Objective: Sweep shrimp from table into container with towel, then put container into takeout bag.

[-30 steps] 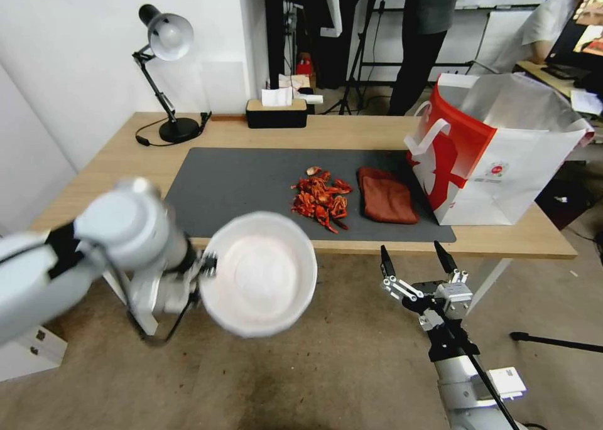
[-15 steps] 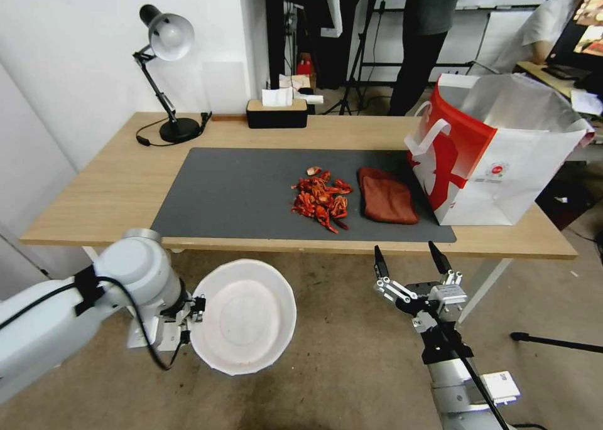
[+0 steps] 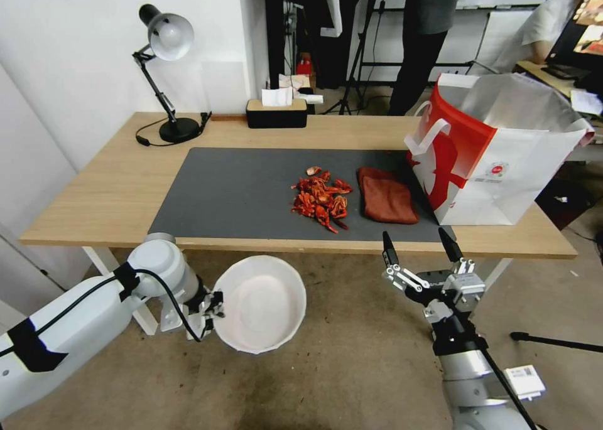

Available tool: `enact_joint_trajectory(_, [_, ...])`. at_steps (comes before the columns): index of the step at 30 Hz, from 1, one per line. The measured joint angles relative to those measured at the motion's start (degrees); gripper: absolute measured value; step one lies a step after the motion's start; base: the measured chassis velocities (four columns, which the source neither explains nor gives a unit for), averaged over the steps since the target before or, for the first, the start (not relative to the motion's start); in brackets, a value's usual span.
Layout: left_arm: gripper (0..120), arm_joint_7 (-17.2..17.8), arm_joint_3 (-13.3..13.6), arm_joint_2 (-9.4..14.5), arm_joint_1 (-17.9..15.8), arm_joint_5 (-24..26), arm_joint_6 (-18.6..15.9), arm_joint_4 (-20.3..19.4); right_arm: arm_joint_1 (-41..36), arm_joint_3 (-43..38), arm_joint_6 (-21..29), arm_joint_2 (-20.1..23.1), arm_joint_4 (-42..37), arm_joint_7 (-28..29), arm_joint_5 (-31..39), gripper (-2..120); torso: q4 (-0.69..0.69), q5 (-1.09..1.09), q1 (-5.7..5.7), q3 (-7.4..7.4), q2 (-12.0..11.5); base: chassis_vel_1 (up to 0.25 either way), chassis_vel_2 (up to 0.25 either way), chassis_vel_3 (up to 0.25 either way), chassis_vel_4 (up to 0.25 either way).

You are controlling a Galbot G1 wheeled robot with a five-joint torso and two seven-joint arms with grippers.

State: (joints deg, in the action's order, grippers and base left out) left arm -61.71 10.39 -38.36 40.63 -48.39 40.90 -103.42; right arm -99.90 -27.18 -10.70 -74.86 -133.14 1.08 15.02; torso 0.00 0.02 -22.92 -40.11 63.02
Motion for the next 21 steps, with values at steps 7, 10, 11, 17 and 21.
enact_joint_trajectory(7, [0,2.0,3.0,-3.1,-3.5,-1.8,-0.7,0.8,5.7,0.8,-1.2,3.0,5.8,0.4,6.8,100,-0.01,0.0,0.0,0.0,0.0,0.0,0.0,0.0,0.0])
enact_joint_trajectory(10, [0,1.8,3.7,-3.5,-4.0,-2.6,-0.7,1.3,9.9,2.4,0.8,5.6,8.5,1.1,7.7,100,0.01,0.0,0.0,0.0,0.0,0.0,0.0,0.0,0.0])
enact_joint_trajectory(11, [0,1.8,3.7,-3.5,-4.0,-2.6,-0.7,1.3,9.9,2.4,0.8,5.6,8.5,1.1,7.7,100,0.01,0.0,0.0,0.0,0.0,0.0,0.0,0.0,0.0])
enact_joint_trajectory(17, [0,1.3,4.3,-3.4,-4.3,-3.2,0.0,2.6,16.7,5.4,3.8,11.1,12.8,2.4,9.4,100,-0.01,-0.01,0.0,0.0,0.0,0.0,0.0,0.0,0.0])
enact_joint_trajectory(21, [0,1.2,4.7,-3.4,-4.5,-3.8,0.5,3.5,24.1,9.1,7.4,15.9,16.0,6.9,12.4,100,0.0,-0.01,0.0,-0.01,0.0,0.0,0.0,0.0,0.0])
